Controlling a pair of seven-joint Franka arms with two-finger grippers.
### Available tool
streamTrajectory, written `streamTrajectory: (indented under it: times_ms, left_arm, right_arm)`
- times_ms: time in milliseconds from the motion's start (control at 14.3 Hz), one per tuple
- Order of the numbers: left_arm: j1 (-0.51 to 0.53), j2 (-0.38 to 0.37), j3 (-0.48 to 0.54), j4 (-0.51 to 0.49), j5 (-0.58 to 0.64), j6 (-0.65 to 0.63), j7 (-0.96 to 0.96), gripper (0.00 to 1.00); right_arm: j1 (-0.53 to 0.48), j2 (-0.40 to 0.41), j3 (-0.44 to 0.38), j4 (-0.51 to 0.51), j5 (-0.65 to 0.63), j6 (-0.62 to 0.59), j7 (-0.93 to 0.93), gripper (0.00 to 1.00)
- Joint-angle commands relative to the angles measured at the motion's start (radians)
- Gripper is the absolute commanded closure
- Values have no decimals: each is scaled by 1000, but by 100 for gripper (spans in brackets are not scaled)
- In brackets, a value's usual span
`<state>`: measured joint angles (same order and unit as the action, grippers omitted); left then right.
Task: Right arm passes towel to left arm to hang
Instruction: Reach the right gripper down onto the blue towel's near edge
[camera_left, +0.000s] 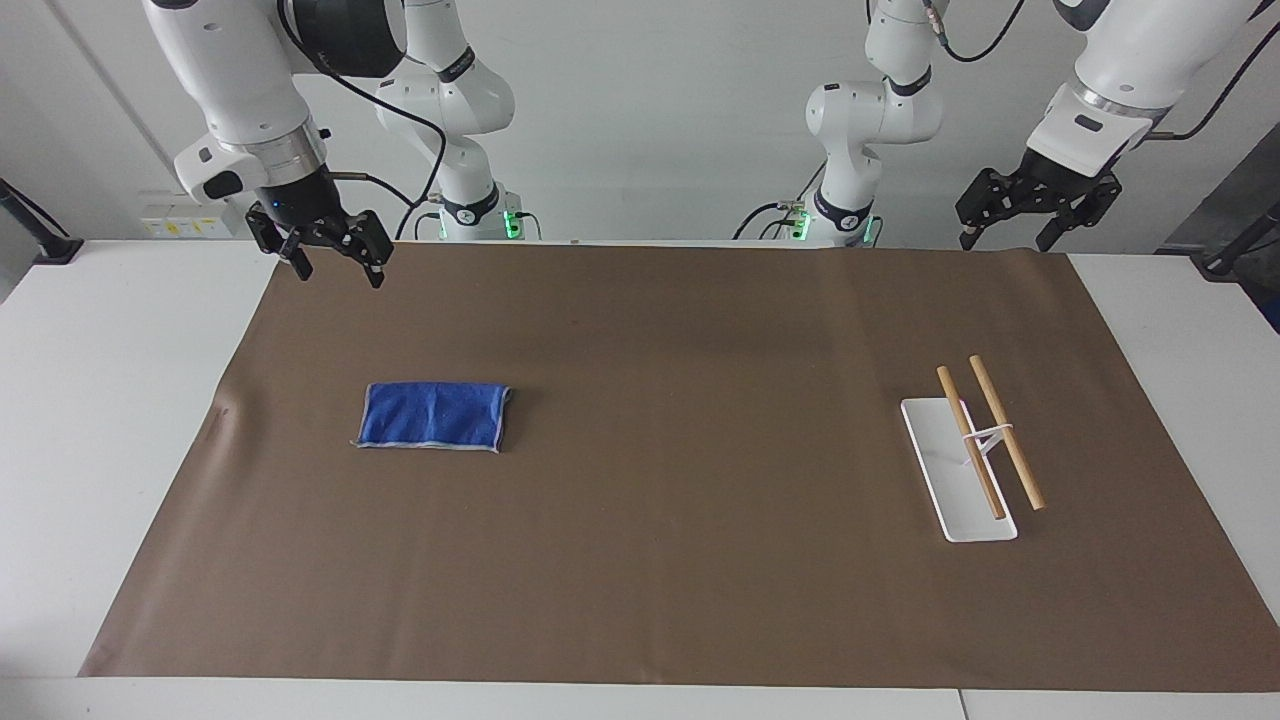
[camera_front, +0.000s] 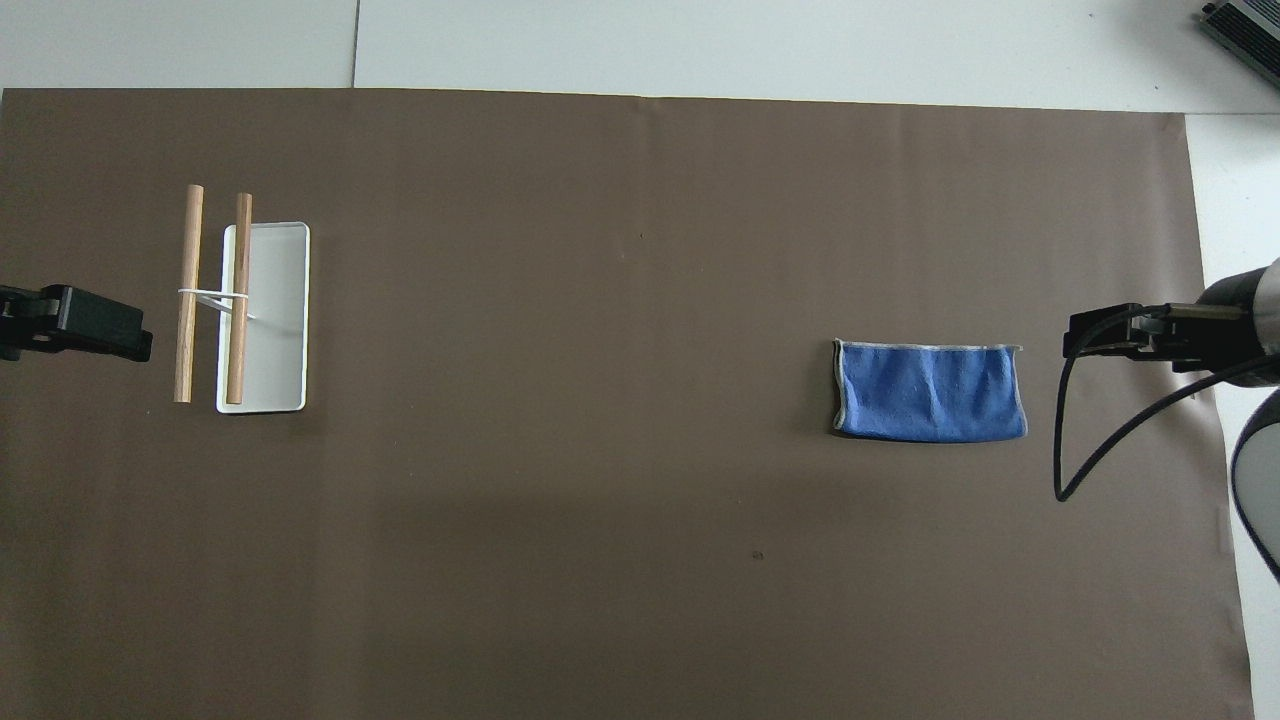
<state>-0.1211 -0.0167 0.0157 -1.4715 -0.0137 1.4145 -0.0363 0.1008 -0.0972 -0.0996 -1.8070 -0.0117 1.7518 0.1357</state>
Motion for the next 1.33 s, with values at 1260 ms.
streamTrajectory:
  times_ms: [1260]
  left_arm:
    - [3, -26, 0, -26, 15, -8, 4, 0]
  right_arm:
    - [33, 229, 6, -485, 9, 791, -111, 0]
